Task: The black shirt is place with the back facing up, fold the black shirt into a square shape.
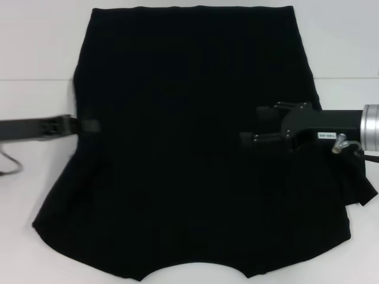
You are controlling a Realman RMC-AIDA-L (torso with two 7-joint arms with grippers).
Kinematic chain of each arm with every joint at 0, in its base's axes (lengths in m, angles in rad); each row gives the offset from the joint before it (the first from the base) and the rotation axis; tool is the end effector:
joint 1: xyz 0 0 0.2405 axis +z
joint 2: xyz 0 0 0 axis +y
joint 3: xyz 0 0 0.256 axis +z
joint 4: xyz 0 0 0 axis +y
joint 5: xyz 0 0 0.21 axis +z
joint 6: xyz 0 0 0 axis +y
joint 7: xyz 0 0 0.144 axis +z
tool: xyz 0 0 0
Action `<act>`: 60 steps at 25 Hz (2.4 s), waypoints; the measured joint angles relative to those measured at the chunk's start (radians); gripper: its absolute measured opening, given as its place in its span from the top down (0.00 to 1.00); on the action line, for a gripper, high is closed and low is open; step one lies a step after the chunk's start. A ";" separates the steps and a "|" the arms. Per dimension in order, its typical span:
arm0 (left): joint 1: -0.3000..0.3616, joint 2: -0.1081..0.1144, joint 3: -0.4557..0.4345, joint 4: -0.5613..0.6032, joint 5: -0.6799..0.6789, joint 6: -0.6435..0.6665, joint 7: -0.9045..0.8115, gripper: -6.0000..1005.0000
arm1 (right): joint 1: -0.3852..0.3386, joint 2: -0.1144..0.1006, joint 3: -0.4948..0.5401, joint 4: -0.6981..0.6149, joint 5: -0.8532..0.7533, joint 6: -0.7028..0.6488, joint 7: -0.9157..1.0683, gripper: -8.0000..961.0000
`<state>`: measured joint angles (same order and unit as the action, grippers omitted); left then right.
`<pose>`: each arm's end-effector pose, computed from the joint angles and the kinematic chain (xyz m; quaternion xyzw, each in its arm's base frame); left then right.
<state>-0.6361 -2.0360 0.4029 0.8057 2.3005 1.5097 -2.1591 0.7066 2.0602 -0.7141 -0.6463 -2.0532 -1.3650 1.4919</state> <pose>-0.2780 0.3724 0.0643 -0.7993 -0.5291 -0.2260 0.1735 0.2218 0.3926 0.0010 -0.9445 0.2028 0.1945 0.1704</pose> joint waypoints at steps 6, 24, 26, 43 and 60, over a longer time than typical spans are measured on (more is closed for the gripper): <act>-0.037 -0.041 0.055 -0.101 -0.019 -0.063 0.089 0.97 | -0.005 -0.024 0.015 -0.001 0.001 -0.003 0.034 0.04; 0.022 -0.066 0.162 -0.109 -0.144 0.206 0.536 0.27 | -0.020 -0.145 0.046 -0.133 -0.253 -0.038 0.684 0.04; 0.032 -0.076 0.196 -0.113 -0.145 0.207 0.579 0.19 | -0.031 -0.156 0.067 -0.146 -0.308 -0.060 0.737 0.04; 0.033 -0.095 0.302 -0.114 -0.136 0.197 0.652 0.06 | -0.061 -0.177 0.168 -0.034 -0.503 -0.095 0.831 0.04; 0.033 -0.094 0.302 -0.117 -0.136 0.175 0.647 0.06 | -0.044 -0.157 0.110 0.025 -0.505 -0.011 0.804 0.38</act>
<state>-0.6027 -2.1298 0.7046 0.6887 2.1643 1.6845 -1.5122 0.6626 1.9029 -0.6038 -0.6213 -2.5584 -1.3762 2.2957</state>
